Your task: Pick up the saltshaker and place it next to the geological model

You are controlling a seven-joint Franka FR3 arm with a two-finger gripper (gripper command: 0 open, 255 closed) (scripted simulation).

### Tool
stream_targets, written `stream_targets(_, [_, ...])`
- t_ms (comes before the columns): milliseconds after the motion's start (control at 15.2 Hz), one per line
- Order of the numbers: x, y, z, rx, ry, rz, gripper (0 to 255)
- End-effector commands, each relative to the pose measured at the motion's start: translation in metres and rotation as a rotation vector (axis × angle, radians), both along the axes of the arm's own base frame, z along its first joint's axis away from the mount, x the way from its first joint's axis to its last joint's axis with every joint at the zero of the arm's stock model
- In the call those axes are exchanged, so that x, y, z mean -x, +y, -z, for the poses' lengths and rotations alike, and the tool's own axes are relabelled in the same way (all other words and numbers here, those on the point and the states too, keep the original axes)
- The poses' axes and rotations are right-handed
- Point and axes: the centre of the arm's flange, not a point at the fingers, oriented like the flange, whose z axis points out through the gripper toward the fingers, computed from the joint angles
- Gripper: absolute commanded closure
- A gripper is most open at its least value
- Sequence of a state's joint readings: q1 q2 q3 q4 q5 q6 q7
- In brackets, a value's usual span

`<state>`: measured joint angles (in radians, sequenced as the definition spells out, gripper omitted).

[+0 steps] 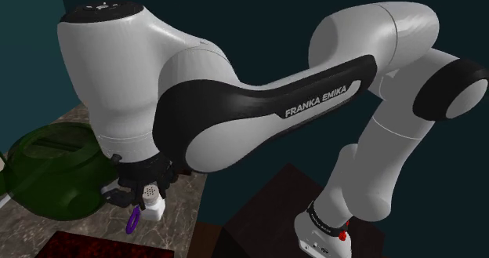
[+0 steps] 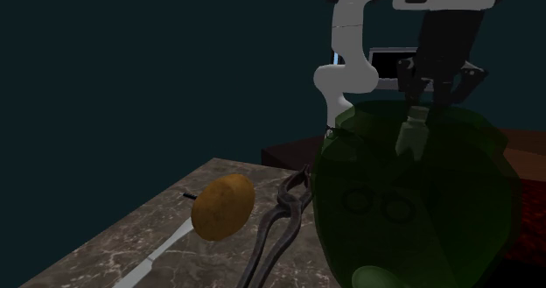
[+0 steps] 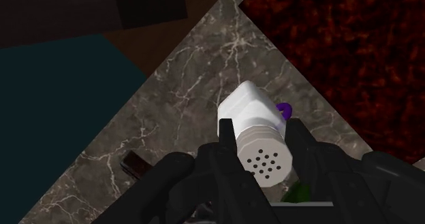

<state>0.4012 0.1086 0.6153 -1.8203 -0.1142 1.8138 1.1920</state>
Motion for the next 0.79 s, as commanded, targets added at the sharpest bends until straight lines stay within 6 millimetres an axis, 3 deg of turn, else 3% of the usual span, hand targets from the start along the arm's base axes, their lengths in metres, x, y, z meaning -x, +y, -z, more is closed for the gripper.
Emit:
stream_targets(0, [0.0,-0.001,0.011,0.0,0.0,0.0,255])
stream_targets(726, [0.0,-0.001,0.069,0.0,0.0,0.0,255])
